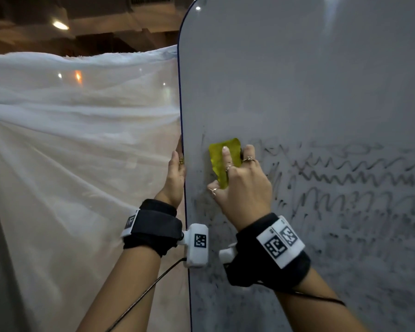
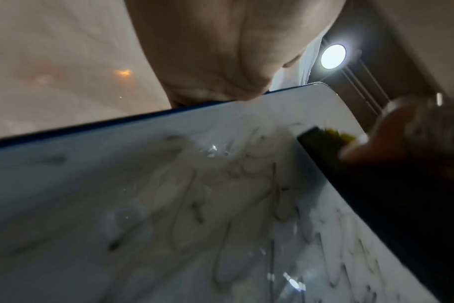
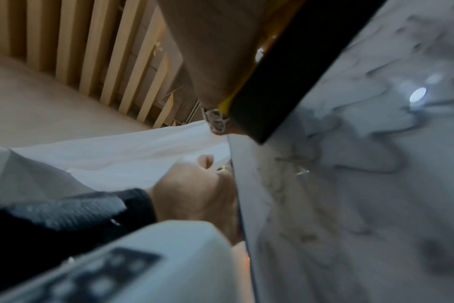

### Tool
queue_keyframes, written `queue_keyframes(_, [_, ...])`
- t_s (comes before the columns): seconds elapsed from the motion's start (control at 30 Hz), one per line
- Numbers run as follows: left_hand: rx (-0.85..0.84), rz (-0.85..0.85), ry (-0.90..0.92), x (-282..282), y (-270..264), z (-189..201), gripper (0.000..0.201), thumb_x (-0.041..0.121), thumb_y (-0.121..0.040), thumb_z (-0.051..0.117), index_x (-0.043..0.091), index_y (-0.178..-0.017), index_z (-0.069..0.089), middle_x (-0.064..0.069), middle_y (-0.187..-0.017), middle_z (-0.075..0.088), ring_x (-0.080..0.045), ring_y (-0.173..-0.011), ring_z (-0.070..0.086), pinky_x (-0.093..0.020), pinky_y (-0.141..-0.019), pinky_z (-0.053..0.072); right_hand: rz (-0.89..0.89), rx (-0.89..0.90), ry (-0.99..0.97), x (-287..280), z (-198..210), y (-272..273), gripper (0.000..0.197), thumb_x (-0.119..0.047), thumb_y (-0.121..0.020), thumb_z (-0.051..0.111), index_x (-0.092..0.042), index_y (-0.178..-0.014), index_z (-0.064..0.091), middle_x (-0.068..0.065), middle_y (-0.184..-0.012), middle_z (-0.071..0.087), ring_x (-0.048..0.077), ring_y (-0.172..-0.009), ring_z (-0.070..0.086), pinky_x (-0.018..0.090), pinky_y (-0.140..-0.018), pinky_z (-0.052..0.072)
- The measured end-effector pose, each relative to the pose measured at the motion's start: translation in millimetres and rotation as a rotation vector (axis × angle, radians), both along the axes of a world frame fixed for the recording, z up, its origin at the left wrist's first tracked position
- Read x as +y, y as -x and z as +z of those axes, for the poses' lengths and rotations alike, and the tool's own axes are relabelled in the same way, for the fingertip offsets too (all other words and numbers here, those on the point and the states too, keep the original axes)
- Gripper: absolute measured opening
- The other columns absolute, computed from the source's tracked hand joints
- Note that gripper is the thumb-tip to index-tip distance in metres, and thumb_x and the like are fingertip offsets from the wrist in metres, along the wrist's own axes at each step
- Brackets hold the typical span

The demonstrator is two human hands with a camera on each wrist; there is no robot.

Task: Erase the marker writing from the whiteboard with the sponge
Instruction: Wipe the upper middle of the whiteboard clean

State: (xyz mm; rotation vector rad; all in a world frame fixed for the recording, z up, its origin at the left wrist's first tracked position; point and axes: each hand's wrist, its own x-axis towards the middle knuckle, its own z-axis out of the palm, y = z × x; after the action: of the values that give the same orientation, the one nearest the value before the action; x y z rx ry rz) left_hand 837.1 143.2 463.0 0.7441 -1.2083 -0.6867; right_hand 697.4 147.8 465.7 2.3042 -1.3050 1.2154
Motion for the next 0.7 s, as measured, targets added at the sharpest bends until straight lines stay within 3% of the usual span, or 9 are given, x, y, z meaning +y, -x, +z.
queue_keyframes(0.1, [0.022,-0.005,0.005,-1.0,0.4,-0.2,0.049,0.031,-0.104,0.008,0.02,-0.114,0.054,0.006,-0.101,0.068,0.003,-0.077,0.067,-0.012,-0.068,0.051,0.05,0.023,-0.019,8.5,7.5,-10.7,0.072,-0.04,-0.086,0.051,-0.023,-0.149,0.02,0.009,-0.15,0.012,0.027,-0.115,0.046,0.03,-0.085,0.044])
queue_keyframes(0.17, [0.013,-0.002,0.001,0.2,0.3,0.1,0.047,0.03,-0.104,0.007,0.021,-0.113,0.052,0.011,-0.091,0.072,0.004,-0.079,0.067,-0.011,-0.069,0.05,0.057,0.032,-0.042,9.0,8.7,-10.8,0.074,-0.042,-0.086,0.052,-0.025,-0.149,0.017,0.01,-0.149,0.01,0.029,-0.113,0.048,0.031,-0.084,0.044])
queue_keyframes(0.27, [0.02,0.027,0.008,0.6,-0.5,-1.4,0.047,0.03,-0.104,0.006,0.027,-0.128,0.047,0.006,-0.12,0.06,0.004,-0.096,0.062,-0.014,-0.083,0.049,-0.027,-0.007,-0.093,1.3,5.0,15.4,0.076,-0.046,-0.084,0.055,-0.031,-0.149,0.016,0.012,-0.153,0.006,0.031,-0.12,0.047,0.034,-0.092,0.042])
queue_keyframes(0.3, [0.009,0.029,0.017,0.5,-0.3,-1.6,0.047,0.029,-0.104,0.005,0.028,-0.127,0.046,0.007,-0.12,0.057,0.007,-0.095,0.062,-0.012,-0.081,0.049,-0.076,-0.056,-0.107,-2.5,2.7,30.8,0.077,-0.047,-0.084,0.056,-0.032,-0.148,0.016,0.014,-0.153,0.006,0.032,-0.121,0.047,0.035,-0.093,0.042])
queue_keyframes(0.4, [-0.025,-0.008,0.014,1.4,4.2,-0.1,0.047,0.026,-0.104,0.004,0.03,-0.103,0.05,0.017,-0.099,0.063,0.012,-0.077,0.063,-0.008,-0.069,0.048,-0.197,-0.248,-0.16,-12.0,-3.6,71.9,0.076,-0.047,-0.083,0.056,-0.03,-0.148,0.02,0.018,-0.15,0.011,0.037,-0.119,0.046,0.039,-0.094,0.041])
queue_keyframes(0.47, [-0.05,-0.012,0.036,1.9,7.4,0.0,0.046,0.023,-0.104,0.003,0.029,-0.103,0.048,0.023,-0.088,0.067,0.013,-0.074,0.063,-0.007,-0.065,0.048,-0.203,-0.334,-0.194,-11.1,-4.5,77.8,0.076,-0.048,-0.083,0.056,-0.028,-0.149,0.021,0.019,-0.149,0.014,0.037,-0.119,0.045,0.04,-0.095,0.041])
queue_keyframes(0.6, [-0.062,0.019,0.043,1.0,5.4,-0.1,0.045,0.023,-0.104,0.003,0.029,-0.105,0.047,0.026,-0.078,0.07,0.012,-0.078,0.064,-0.008,-0.066,0.048,-0.032,-0.246,-0.236,6.9,0.5,36.8,0.079,-0.051,-0.084,0.054,-0.028,-0.149,0.017,0.019,-0.15,0.012,0.038,-0.118,0.048,0.036,-0.097,0.039])
queue_keyframes(0.7, [-0.073,0.036,0.037,-0.5,-1.6,-0.6,0.044,0.025,-0.104,0.005,0.031,-0.109,0.048,0.023,-0.086,0.071,0.008,-0.087,0.064,-0.015,-0.08,0.05,0.024,-0.155,-0.266,16.5,1.7,12.5,0.078,-0.05,-0.087,0.049,-0.028,-0.15,0.01,0.018,-0.152,0.005,0.037,-0.118,0.048,0.036,-0.095,0.04])
